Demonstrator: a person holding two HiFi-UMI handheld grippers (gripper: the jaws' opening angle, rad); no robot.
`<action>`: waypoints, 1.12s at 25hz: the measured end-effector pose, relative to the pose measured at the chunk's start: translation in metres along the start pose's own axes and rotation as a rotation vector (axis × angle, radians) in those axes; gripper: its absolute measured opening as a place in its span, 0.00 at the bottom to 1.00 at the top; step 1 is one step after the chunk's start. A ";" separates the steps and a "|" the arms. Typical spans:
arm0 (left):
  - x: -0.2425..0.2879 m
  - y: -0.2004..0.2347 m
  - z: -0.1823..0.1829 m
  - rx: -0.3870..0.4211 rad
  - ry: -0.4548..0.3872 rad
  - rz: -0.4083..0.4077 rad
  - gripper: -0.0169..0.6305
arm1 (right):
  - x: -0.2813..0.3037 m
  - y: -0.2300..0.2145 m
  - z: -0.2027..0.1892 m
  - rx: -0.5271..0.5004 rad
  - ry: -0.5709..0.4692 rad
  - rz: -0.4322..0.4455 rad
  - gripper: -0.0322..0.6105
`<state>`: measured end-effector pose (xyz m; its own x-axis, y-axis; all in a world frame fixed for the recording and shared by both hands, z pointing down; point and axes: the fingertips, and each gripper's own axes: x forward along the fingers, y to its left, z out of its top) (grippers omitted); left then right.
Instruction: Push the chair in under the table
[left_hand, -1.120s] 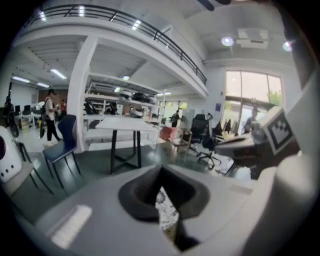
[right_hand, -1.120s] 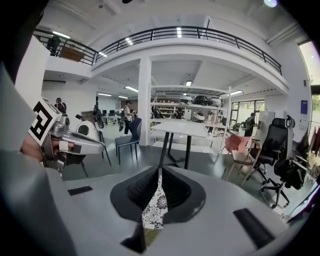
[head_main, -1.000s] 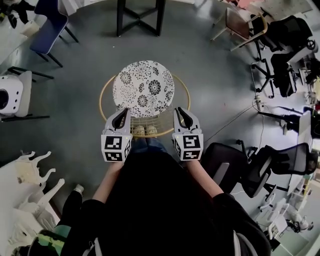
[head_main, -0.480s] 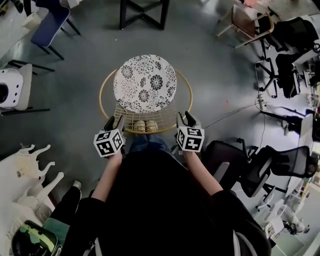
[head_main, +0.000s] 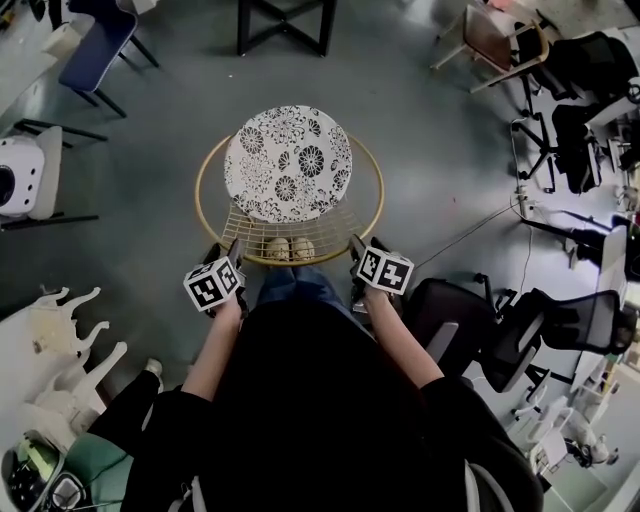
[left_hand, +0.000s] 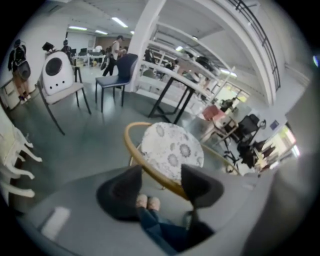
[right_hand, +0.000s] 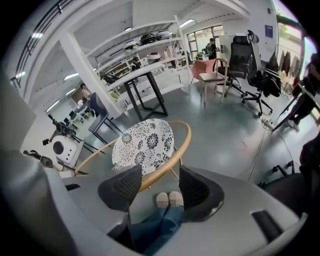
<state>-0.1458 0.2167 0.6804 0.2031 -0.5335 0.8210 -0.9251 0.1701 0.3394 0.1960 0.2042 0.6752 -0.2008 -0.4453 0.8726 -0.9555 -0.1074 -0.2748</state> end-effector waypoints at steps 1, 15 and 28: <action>0.000 0.000 -0.002 -0.018 0.000 -0.002 0.41 | 0.001 0.001 -0.001 0.014 0.003 0.007 0.39; 0.018 0.003 -0.006 -0.127 0.071 -0.088 0.42 | 0.024 0.008 -0.003 0.099 0.059 0.021 0.39; 0.024 0.003 0.008 -0.112 0.056 -0.084 0.42 | 0.030 0.010 0.007 0.106 0.037 -0.011 0.38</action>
<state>-0.1457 0.1979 0.6977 0.2986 -0.5029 0.8111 -0.8633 0.2199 0.4542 0.1822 0.1839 0.6959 -0.2002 -0.4110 0.8894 -0.9298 -0.2065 -0.3047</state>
